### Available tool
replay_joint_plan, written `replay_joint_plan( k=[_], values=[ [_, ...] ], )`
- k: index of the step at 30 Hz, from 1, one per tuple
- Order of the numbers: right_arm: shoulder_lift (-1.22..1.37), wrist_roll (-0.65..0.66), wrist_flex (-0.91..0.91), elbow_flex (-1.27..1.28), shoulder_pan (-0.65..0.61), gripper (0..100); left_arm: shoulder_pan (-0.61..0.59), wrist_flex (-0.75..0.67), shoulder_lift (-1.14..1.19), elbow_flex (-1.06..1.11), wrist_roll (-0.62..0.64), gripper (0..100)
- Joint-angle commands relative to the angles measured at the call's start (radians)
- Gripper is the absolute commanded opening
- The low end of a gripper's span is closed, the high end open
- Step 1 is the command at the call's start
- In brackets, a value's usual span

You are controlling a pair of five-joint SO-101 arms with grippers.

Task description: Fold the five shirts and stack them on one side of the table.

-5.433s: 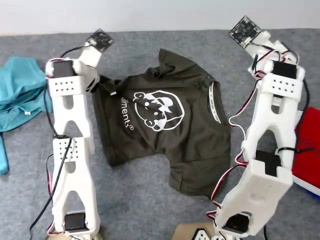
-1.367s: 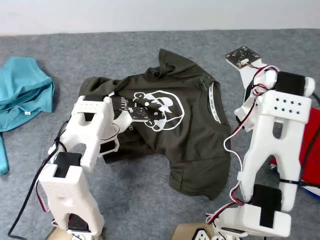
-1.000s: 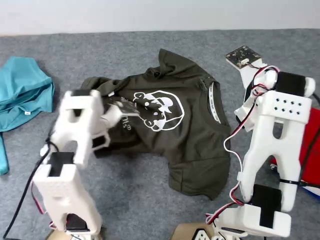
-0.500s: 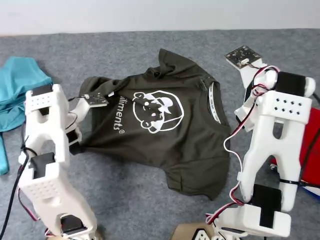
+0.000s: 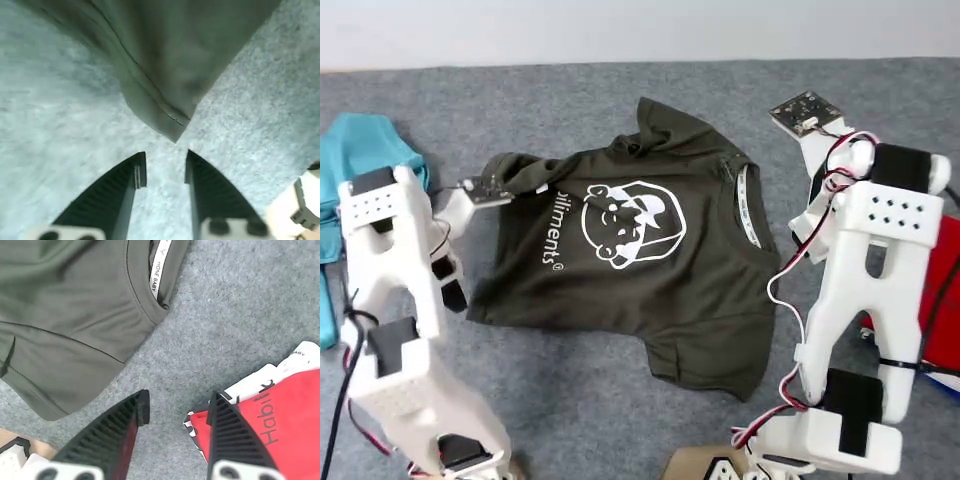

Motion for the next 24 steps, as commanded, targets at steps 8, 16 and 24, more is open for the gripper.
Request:
replay_joint_plan(
  k=[8, 16, 24],
  values=[
    [-0.070, -0.009, 0.042, 0.089, 0.008, 19.8, 0.097, -0.049, -0.132, 0.194, 0.032, 15],
    [-0.222, -0.005, 0.035, 0.302, 0.013, 19.8, 0.126, -0.178, -0.135, 0.240, 0.087, 15],
    [-0.303, -0.009, 0.028, 0.465, 0.073, 19.8, 0.190, -0.196, -0.132, 0.242, 0.002, 15]
  ],
)
